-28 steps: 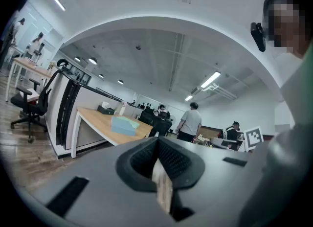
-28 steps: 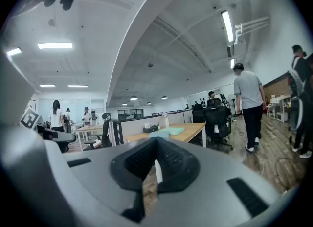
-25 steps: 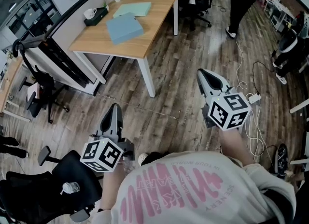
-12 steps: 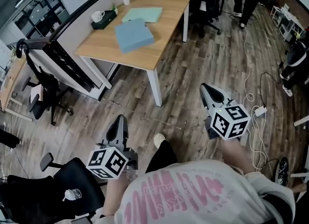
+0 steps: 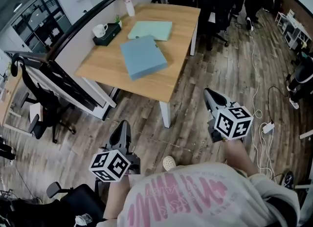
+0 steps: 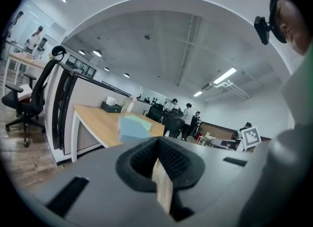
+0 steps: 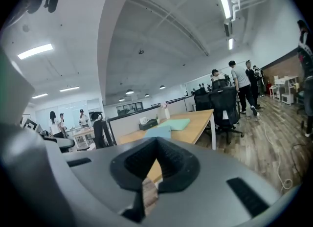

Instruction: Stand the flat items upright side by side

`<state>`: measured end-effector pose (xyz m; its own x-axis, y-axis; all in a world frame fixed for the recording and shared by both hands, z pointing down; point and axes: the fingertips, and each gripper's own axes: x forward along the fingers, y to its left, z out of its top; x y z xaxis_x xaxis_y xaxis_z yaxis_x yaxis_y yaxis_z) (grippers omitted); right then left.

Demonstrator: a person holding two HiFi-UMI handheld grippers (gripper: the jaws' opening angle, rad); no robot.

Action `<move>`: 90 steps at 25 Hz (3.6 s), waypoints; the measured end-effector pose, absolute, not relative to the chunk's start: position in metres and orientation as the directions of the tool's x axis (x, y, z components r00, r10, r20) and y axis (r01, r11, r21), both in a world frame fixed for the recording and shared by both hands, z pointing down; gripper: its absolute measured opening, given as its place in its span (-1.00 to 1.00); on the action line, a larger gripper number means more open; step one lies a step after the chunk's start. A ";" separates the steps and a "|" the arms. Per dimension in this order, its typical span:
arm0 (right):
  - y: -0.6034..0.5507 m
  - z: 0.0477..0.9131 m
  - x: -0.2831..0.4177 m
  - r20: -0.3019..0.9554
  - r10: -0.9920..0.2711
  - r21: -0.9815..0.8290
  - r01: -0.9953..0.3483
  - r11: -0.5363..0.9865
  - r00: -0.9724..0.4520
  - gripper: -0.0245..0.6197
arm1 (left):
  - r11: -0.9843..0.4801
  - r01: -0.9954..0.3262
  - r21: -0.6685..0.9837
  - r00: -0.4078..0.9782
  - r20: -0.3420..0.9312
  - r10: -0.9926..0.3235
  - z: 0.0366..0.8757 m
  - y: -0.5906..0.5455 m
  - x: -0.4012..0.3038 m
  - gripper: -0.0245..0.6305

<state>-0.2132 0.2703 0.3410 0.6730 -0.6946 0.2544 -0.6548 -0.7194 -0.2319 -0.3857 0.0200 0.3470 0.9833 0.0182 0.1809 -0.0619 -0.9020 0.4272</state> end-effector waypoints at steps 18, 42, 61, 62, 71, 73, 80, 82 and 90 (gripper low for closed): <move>0.176 0.437 -0.083 0.447 -0.700 -0.373 -0.595 -0.712 0.557 -0.92 | -0.866 -0.121 0.484 0.965 0.261 0.011 0.397 -0.050 -0.260 -0.92; 0.016 0.501 0.168 0.497 -0.858 -0.595 -0.670 -0.444 0.127 -0.48 | -0.675 -0.460 0.578 0.876 0.418 -0.239 0.468 -0.151 -0.038 -0.47; -0.030 0.567 0.133 0.588 -0.795 -0.676 -0.633 -0.378 -0.153 0.41 | -0.779 -0.360 0.514 0.758 0.648 0.077 0.551 -0.164 0.054 0.44; -0.028 0.569 0.131 0.604 -0.782 -0.658 -0.648 -0.383 -0.151 0.41 | -0.778 -0.355 0.519 0.756 0.649 0.088 0.550 -0.160 0.052 0.45; 0.001 0.577 0.076 0.764 -0.620 -0.540 -0.702 -0.464 -0.178 0.36 | -0.845 -0.283 0.454 0.684 0.713 0.154 0.563 -0.138 -0.001 0.04; 0.001 0.577 0.055 0.776 -0.606 -0.536 -0.689 -0.487 -0.175 0.36 | -0.858 -0.231 0.459 0.670 0.714 0.202 0.563 -0.138 -0.018 0.05; -0.025 0.579 -0.039 0.787 -0.606 -0.527 -0.637 -0.562 -0.117 0.37 | -0.893 -0.111 0.437 0.552 0.774 0.310 0.567 -0.167 -0.097 0.09; -0.032 0.579 -0.067 0.790 -0.606 -0.522 -0.626 -0.579 -0.099 0.38 | -0.899 -0.096 0.427 0.553 0.774 0.308 0.567 -0.175 -0.121 0.09; -0.082 0.559 -0.128 0.818 -0.575 -0.361 -0.775 -0.519 0.003 0.35 | -0.945 -0.057 0.322 0.681 0.705 0.199 0.542 -0.220 -0.188 0.09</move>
